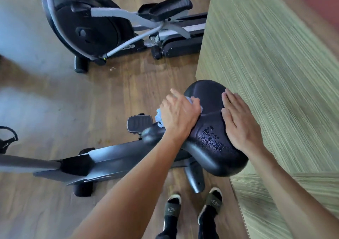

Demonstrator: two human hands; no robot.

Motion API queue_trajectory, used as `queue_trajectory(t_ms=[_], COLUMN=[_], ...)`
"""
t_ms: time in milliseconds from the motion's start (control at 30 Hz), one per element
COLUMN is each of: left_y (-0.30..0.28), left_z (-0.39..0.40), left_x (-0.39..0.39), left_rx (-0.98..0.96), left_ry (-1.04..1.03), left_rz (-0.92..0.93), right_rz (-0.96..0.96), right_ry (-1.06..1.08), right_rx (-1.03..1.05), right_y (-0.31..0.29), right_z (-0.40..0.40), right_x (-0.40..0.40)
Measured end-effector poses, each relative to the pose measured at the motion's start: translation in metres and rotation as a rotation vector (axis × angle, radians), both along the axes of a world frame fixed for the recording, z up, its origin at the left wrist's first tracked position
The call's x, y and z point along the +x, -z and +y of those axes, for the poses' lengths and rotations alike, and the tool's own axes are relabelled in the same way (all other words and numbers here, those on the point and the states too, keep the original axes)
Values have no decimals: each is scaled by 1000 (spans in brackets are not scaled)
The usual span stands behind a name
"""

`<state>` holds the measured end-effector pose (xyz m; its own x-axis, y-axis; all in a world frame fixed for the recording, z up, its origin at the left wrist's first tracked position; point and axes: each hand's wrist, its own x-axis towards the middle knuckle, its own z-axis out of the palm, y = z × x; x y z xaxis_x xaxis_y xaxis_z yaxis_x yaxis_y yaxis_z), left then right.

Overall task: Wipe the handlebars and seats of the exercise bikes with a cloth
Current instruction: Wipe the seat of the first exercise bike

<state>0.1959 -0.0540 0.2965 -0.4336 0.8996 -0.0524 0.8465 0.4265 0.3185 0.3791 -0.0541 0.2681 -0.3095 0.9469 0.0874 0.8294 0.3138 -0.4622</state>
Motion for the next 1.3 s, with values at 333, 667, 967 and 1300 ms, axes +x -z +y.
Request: queue_trajectory(t_ms=[333,667,967,1300], left_y=[15,15,22,14], left_z=[-68,-20,-82,-89], left_x=[-22,10,19,107], left_rx=[298,228,456,367], left_ry=[402,309,587,711], left_rz=[33,80,44,47], right_rz=[129,237,558,785], right_ry=[-3,46,96,177], right_rx=[-31,-92,-212,-687], right_y=[-1,-7,-9,-42], right_z=[-6,-3,-7,20], right_x=[4,1,6,50])
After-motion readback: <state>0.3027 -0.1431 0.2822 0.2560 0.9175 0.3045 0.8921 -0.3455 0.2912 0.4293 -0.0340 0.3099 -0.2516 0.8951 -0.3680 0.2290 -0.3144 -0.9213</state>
